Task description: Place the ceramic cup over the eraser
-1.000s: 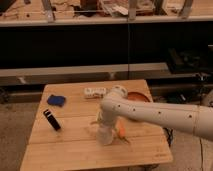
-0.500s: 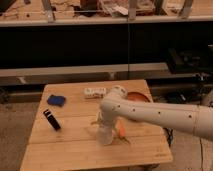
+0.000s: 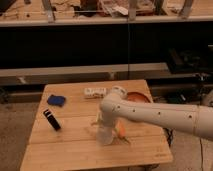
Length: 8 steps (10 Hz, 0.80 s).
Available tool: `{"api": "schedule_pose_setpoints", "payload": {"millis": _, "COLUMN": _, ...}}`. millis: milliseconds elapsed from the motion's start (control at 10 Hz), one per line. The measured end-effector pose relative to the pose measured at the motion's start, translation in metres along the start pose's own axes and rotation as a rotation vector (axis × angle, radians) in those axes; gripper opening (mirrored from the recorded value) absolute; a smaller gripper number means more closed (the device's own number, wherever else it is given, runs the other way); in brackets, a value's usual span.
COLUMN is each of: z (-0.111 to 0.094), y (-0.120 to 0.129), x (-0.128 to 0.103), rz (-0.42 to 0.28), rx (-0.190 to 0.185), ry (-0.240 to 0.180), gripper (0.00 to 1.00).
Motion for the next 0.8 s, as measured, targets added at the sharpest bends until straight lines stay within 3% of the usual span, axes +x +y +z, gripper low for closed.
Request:
{"api": "schedule_pose_setpoints", "payload": {"millis": 200, "z": 0.0019, "y": 0.0000, "x": -0.0025, "rz": -0.007, "rx": -0.004, "ry": -0.004, "gripper": 0.73}}
{"api": "schedule_pose_setpoints", "payload": {"millis": 700, "z": 0.0058, "y": 0.0004, "x": -0.0090, "rz": -0.019, "rx": -0.029, "ry": -0.008, "gripper": 0.23}}
{"api": "schedule_pose_setpoints", "payload": {"millis": 800, "z": 0.0063, "y": 0.0005, "x": -0.0108, "rz": -0.019, "rx": -0.038, "ry": -0.012, "gripper": 0.17}}
